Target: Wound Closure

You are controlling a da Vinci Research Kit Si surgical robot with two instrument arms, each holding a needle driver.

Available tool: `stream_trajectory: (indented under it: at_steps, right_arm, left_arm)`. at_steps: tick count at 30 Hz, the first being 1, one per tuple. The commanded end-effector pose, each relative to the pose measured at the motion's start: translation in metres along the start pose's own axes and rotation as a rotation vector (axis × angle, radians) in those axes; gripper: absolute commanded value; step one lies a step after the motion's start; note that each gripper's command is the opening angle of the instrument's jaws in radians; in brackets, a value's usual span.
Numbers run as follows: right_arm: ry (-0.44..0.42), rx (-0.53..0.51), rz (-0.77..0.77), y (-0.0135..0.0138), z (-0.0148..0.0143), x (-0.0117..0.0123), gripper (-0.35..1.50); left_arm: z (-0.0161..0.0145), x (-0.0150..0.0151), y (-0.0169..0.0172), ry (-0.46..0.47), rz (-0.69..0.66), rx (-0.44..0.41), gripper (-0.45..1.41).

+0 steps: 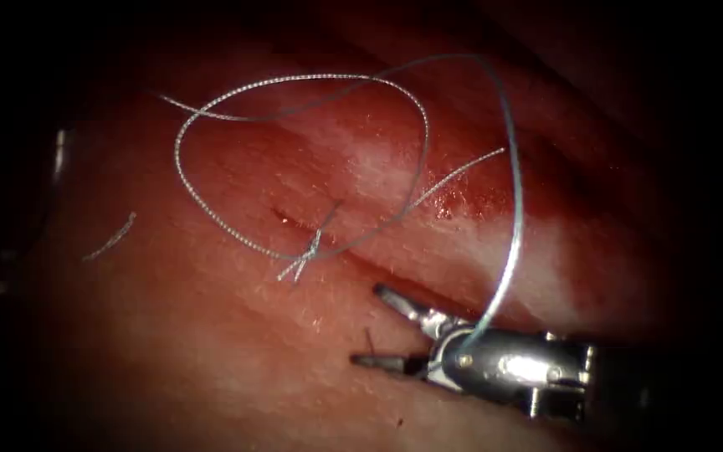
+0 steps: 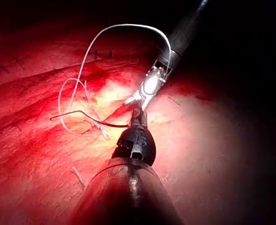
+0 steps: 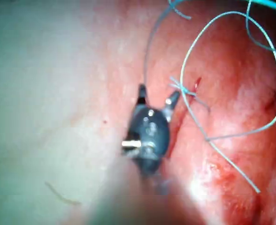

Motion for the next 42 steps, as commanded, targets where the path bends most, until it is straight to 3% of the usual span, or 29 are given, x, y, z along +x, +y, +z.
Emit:
stream_trajectory:
  at_steps: [1,2,3,4,10,16,30,36,37,39,40,42]
  right_arm:
    - [-0.001,0.002,-0.003,-0.001,0.0013,-0.0007,0.61]
    - [-0.003,-0.001,-0.006,-0.0013,0.0014,-0.0009,0.44]
    - [-0.001,0.001,-0.008,-0.0016,0.0015,-0.001,0.14]
    - [0.004,0.013,-0.01,-0.0018,0.0015,-0.0012,-0.35]
    - [-0.003,0.113,-0.019,-0.0034,0.0,0.0,-0.35]
    - [-0.042,0.176,-0.035,-0.0077,-0.0012,0.0023,-0.35]
    - [-0.053,0.294,-0.052,-0.0178,-0.004,0.0113,-0.35]
    - [-0.048,0.308,-0.053,-0.0188,-0.0035,0.0131,-0.35]
    - [-0.049,0.306,-0.05,-0.0184,-0.0033,0.0132,0.15]
    - [-0.048,0.3,-0.041,-0.0174,-0.003,0.0134,0.79]
    - [-0.047,0.296,-0.035,-0.0166,-0.0029,0.0134,0.99]
    - [-0.04,0.259,-0.031,-0.0138,-0.0037,0.0135,1.11]
  left_arm:
    - [0.0004,-0.0007,0.0001,-0.001,-0.001,-0.001,-0.45]
    - [0.0003,-0.0008,0.0,-0.004,-0.001,0.002,-0.45]
    - [0.0001,-0.001,-0.0002,-0.005,-0.002,0.002,-0.45]
    - [-0.0002,-0.0012,-0.0004,-0.009,-0.002,0.008,-0.45]
    - [-0.0018,-0.0029,-0.002,-0.032,-0.012,0.051,-0.45]
    - [-0.0043,-0.0051,-0.0041,-0.051,-0.026,0.115,-0.45]
    - [-0.0068,-0.0099,-0.008,-0.069,-0.055,0.218,-0.45]
    - [-0.0071,-0.0113,-0.0087,-0.081,-0.06,0.238,-0.45]
    - [-0.007,-0.0114,-0.0088,-0.083,-0.06,0.242,-0.45]
    - [-0.0068,-0.0116,-0.0088,-0.087,-0.06,0.25,-0.45]
    - [-0.0067,-0.0117,-0.0087,-0.086,-0.06,0.25,-0.45]
    - [-0.0066,-0.0117,-0.0087,-0.084,-0.061,0.247,-0.45]
